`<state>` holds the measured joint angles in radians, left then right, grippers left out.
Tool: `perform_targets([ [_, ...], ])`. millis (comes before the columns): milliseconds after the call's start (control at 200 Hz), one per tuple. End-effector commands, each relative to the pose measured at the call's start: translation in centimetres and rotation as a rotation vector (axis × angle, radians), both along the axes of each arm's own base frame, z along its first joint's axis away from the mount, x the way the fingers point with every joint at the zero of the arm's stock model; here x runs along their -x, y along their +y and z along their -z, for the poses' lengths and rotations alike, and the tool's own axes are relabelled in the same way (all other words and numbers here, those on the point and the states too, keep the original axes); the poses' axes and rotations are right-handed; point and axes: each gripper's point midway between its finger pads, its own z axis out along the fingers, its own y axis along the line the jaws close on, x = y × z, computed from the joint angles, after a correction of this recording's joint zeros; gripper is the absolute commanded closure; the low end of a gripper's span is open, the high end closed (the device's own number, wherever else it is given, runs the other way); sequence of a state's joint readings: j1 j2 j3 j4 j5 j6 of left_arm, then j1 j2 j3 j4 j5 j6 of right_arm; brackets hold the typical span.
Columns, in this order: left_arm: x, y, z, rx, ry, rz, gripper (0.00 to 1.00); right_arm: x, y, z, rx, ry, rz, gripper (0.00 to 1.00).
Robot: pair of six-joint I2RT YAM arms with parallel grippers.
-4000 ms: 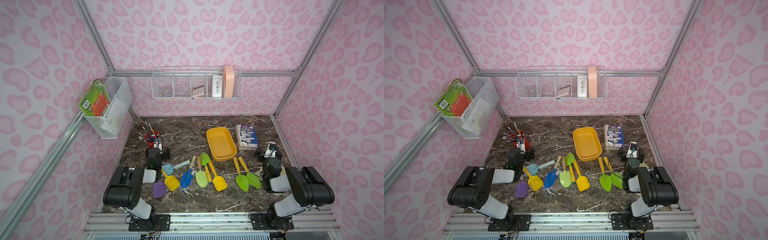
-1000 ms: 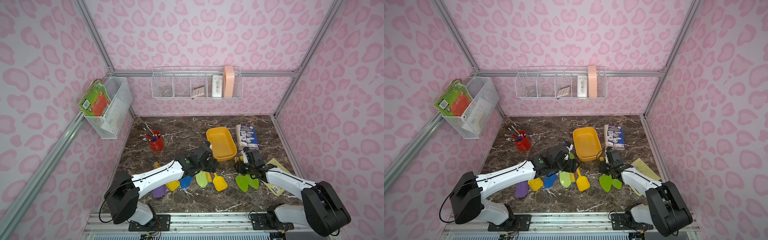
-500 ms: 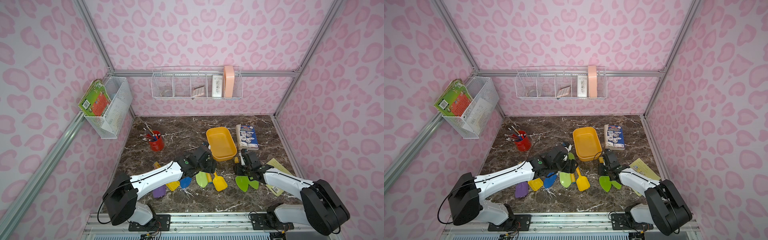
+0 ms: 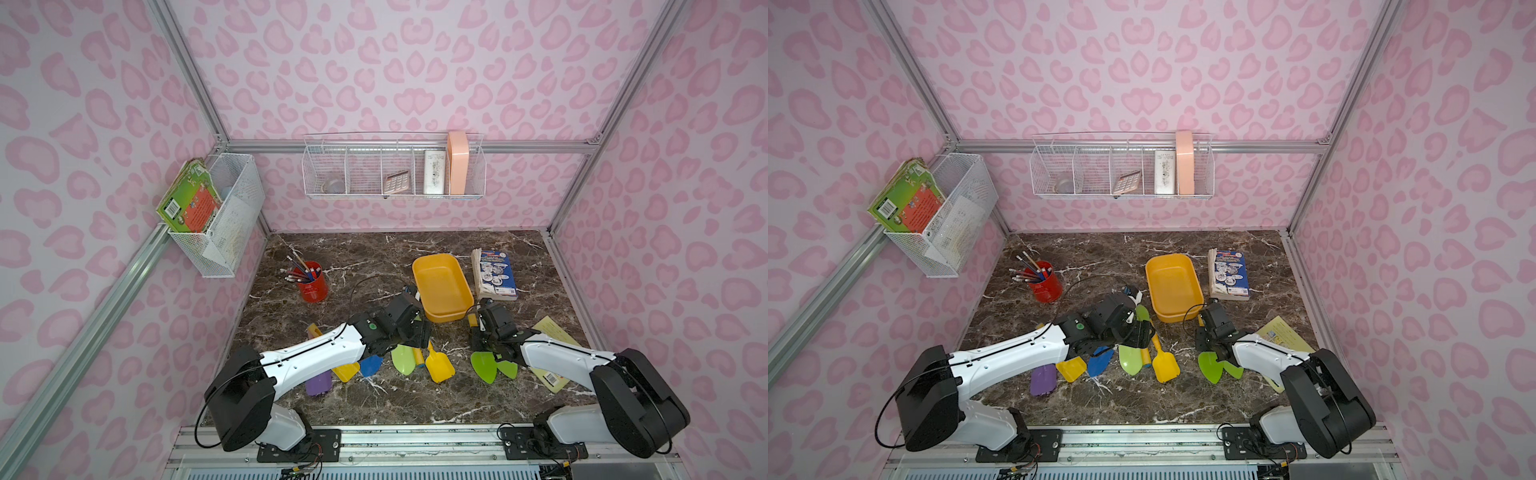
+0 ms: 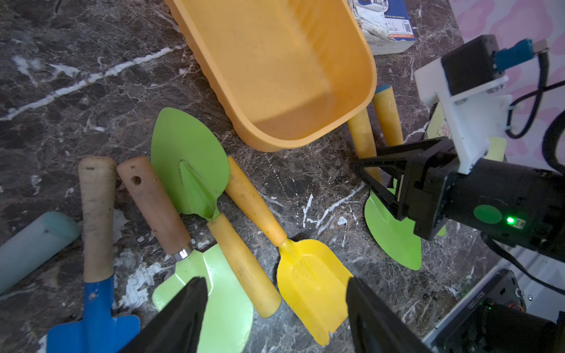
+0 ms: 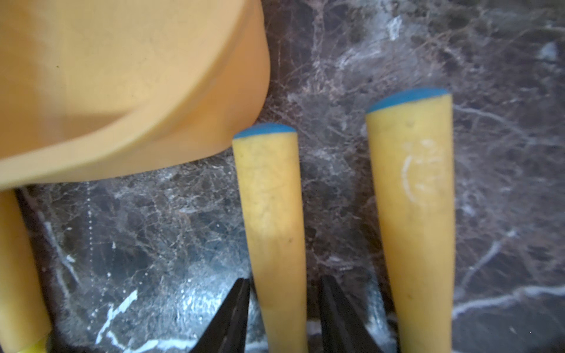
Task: Put the shovel into the storage box
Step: Pick up the shovel from the center of the board, then place the shovel in the storage box.
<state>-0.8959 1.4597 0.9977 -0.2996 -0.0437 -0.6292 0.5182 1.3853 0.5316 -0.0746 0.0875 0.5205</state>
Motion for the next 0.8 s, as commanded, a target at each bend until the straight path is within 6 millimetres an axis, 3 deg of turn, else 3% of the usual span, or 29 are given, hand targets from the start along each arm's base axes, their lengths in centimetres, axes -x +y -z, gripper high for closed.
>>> perform_targets([
  [0,-0.2,0.2,-0.2,0.001,-0.011,-0.013,0.23,0.9,-0.2,0.6,0.015,0.042,0.003,0.66],
  [145,-0.3,0.2,-0.3,0.0,-0.012,-0.016,0.23,1.1,-0.1,0.3,0.022,0.044,-0.002,0.82],
  [325,-0.3,0.3,-0.4,-0.003,-0.015,-0.027,0.23,0.9,-0.3,-1.7,0.024,0.005,-0.001,0.94],
  [795,-0.9,1.7,-1.6,-0.038,-0.023,-0.104,0.22,-0.4,0.7,-10.8,-0.018,-0.162,-0.069,0.98],
])
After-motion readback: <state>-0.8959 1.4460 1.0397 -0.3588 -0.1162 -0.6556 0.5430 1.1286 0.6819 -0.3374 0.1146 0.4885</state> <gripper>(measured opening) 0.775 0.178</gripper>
